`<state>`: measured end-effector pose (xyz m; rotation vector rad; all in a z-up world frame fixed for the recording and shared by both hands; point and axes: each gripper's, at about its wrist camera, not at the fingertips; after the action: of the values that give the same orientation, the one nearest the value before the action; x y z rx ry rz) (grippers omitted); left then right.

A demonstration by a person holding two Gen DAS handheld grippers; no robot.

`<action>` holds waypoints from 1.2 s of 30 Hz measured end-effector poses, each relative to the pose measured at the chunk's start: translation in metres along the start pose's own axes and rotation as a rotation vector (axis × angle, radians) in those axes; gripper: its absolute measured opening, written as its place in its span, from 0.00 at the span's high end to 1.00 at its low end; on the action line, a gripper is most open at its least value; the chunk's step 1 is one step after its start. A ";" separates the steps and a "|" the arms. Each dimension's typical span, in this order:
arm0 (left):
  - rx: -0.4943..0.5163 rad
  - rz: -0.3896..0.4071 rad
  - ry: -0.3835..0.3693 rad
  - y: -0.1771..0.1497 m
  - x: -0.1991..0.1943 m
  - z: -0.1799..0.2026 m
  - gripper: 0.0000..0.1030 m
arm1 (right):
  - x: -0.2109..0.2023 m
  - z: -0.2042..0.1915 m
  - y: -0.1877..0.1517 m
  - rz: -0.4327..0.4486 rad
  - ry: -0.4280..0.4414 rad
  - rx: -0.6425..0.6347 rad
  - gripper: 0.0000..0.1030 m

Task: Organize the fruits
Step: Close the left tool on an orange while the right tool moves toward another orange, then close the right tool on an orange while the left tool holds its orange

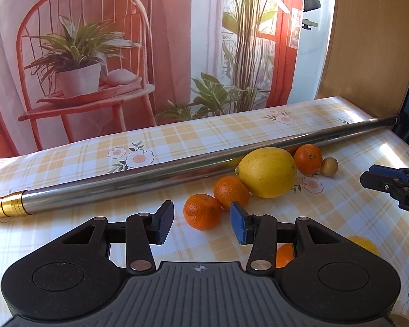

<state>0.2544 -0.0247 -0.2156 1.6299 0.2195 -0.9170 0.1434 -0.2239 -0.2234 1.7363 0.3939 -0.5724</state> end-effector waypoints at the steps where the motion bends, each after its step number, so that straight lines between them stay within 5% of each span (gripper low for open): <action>1: 0.023 -0.002 0.014 0.000 0.002 0.002 0.53 | 0.000 0.000 0.000 -0.002 0.001 0.001 0.71; 20: 0.098 -0.018 0.024 -0.010 -0.003 0.014 0.66 | 0.003 -0.002 -0.003 -0.015 0.027 -0.004 0.71; 36: -0.102 0.064 0.021 -0.027 -0.072 0.003 0.66 | 0.030 -0.015 0.018 0.001 0.067 -0.067 0.71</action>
<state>0.1888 0.0038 -0.1881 1.5446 0.2235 -0.8272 0.1803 -0.2146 -0.2232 1.6940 0.4541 -0.4960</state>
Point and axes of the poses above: each gripper's, at about its wrist camera, not at the fingertips, and x roughly the way its jaws point, z to its right, y to its top, and after that the axes turned 3 degrees about -y, right-handed
